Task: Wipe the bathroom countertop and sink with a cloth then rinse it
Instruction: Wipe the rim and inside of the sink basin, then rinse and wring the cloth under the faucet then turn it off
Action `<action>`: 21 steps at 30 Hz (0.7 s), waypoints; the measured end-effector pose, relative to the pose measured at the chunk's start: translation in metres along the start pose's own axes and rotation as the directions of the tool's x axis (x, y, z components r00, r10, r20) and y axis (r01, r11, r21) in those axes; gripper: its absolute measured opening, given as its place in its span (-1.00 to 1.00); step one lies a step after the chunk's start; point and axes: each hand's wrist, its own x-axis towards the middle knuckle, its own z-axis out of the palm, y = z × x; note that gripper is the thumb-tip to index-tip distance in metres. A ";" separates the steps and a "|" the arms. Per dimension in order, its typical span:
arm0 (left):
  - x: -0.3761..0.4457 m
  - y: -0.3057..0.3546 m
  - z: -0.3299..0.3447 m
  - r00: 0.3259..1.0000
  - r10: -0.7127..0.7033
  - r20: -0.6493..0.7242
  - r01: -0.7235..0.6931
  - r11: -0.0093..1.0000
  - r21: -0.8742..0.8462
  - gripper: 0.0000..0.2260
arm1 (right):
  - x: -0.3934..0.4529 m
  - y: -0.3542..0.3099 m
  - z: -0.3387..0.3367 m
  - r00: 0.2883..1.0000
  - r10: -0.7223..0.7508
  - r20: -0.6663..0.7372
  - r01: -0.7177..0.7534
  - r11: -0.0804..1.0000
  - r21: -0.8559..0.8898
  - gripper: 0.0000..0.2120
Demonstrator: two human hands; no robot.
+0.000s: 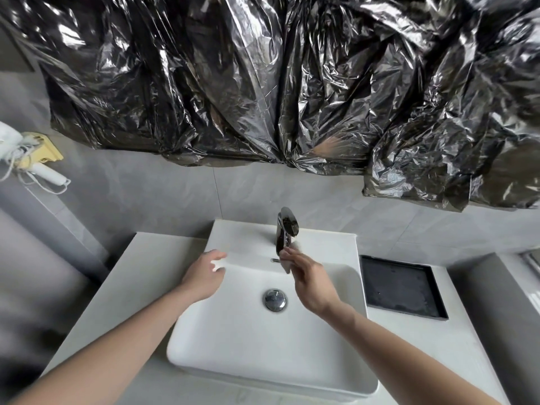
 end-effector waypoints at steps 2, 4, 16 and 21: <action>0.010 0.035 0.005 0.997 0.081 -0.005 -0.081 0.990 -0.113 -0.73 | -0.012 0.006 -0.009 0.999 0.050 -0.016 -0.049 0.998 0.027 -0.75; 0.017 0.069 0.012 0.992 0.122 -0.005 -0.120 0.967 -0.225 -0.81 | -0.023 0.016 -0.019 0.991 0.132 -0.031 -0.130 0.990 0.046 -0.75; 0.054 0.164 0.061 0.965 -0.147 0.219 0.235 0.856 -0.460 -0.80 | -0.068 0.045 -0.057 0.904 0.410 -0.122 -0.408 0.912 0.041 -0.78; 0.064 0.163 0.072 0.963 -0.212 0.168 0.269 0.826 -0.496 -0.76 | -0.061 0.033 -0.059 0.884 0.465 -0.056 -0.459 0.884 0.089 -0.79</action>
